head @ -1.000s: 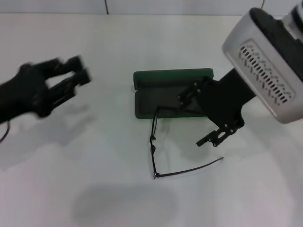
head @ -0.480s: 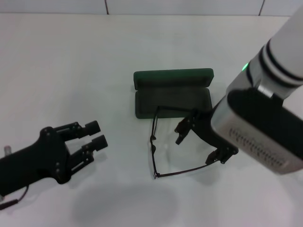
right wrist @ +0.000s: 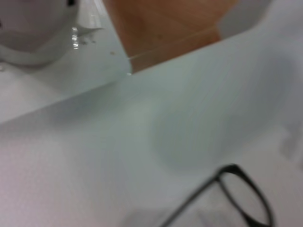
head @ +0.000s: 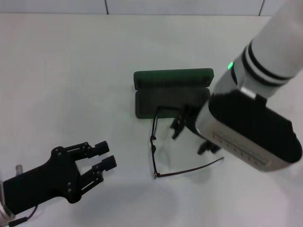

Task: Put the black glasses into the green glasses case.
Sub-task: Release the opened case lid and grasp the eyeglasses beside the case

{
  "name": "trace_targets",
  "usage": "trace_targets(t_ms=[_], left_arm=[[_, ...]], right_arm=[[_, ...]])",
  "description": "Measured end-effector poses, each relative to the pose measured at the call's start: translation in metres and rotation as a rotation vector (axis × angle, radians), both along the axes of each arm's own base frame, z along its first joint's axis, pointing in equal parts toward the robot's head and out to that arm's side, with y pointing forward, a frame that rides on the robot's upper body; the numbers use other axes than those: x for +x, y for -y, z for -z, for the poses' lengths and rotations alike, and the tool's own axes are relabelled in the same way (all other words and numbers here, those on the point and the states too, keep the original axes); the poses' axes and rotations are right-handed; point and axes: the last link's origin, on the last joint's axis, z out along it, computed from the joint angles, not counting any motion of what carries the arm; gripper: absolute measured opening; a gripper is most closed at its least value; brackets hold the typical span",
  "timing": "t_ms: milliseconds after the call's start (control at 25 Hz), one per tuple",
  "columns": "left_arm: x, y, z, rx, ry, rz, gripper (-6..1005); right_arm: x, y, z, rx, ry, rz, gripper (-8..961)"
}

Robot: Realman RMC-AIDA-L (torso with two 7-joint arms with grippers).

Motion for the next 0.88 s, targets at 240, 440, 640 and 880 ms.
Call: trace_targets(t_ms=[240, 440, 640, 880], left_arm=[[0.0, 0.001, 0.0, 0.001, -0.001, 0.0, 364], [-0.002, 0.003, -0.001, -0.042, -0.037, 0.029, 364], [-0.003, 0.004, -0.001, -0.067, -0.062, 0.04, 364], [-0.004, 0.002, -0.002, -0.058, -0.076, 0.045, 364]], right_arm=[[-0.018, -0.009, -0.011, 0.045, -0.076, 0.026, 585], [-0.02, -0.011, -0.001, 0.047, -0.085, -0.008, 585], [-0.021, -0.014, 0.015, 0.023, -0.067, -0.045, 585], [-0.028, -0.014, 0.031, 0.012, -0.047, -0.128, 585]])
